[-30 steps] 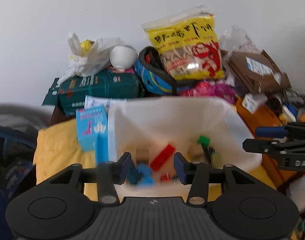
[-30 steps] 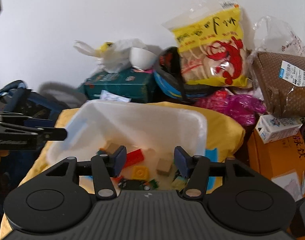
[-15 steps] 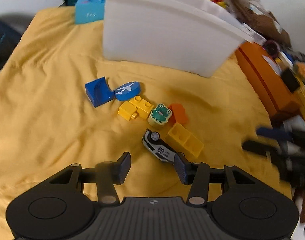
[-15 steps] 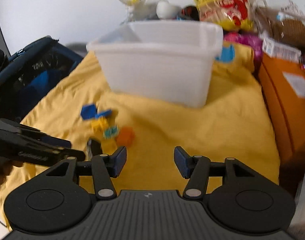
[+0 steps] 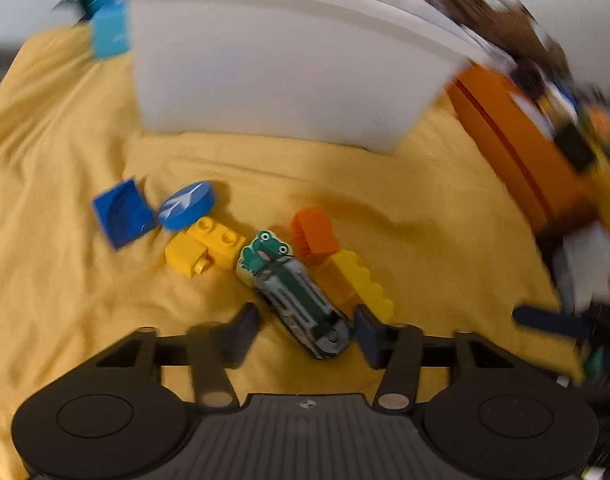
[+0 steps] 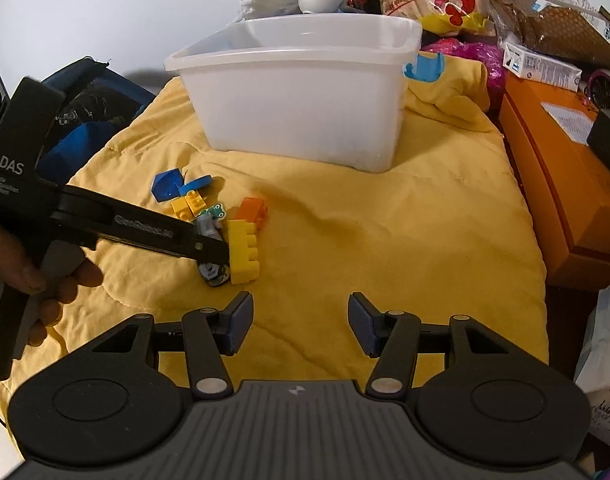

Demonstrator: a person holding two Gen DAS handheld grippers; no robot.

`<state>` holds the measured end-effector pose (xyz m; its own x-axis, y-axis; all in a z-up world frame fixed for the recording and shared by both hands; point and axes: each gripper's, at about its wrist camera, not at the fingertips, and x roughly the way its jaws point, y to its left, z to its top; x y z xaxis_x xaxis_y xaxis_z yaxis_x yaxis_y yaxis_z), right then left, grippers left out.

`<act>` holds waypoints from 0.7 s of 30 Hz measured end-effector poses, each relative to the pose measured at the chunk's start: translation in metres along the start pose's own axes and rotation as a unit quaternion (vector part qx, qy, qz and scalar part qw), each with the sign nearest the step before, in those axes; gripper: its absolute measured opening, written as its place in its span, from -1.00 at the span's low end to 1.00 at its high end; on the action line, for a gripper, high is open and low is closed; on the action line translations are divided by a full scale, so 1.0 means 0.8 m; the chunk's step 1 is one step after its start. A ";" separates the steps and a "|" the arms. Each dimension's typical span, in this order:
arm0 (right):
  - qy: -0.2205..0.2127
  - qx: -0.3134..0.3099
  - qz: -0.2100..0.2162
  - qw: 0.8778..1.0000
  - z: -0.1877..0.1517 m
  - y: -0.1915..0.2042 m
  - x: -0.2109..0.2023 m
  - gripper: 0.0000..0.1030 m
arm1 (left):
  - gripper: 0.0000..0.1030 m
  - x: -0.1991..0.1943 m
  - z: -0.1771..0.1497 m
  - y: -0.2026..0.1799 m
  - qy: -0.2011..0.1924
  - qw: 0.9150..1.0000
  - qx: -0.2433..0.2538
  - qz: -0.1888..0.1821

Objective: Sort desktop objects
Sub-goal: 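Grasp the white-green toy car with the left tool while the right grasps the yellow duplo brick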

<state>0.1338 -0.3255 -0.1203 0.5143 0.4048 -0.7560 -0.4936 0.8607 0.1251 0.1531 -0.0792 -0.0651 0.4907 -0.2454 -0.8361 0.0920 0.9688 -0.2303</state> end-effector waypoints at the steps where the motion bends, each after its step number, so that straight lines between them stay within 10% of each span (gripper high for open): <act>1: 0.000 0.000 0.000 1.000 -0.001 0.001 0.000 0.10 | -0.08 -0.002 -0.002 0.000 -0.001 1.000 0.019 0.003; 10: 0.001 -0.007 0.004 1.000 0.005 0.006 0.014 0.11 | -0.07 -0.048 -0.030 0.035 0.007 0.992 0.119 0.038; 21: 0.022 0.008 0.019 1.000 0.032 0.048 0.088 0.22 | 0.14 -0.045 -0.031 0.071 0.009 0.999 0.008 0.039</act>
<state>0.1694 -0.2562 -0.1525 0.4633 0.4237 -0.7784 -0.5002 0.8501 0.1650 0.1189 -0.0161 -0.0605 0.4814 -0.1693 -0.8600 0.0671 0.9854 -0.1565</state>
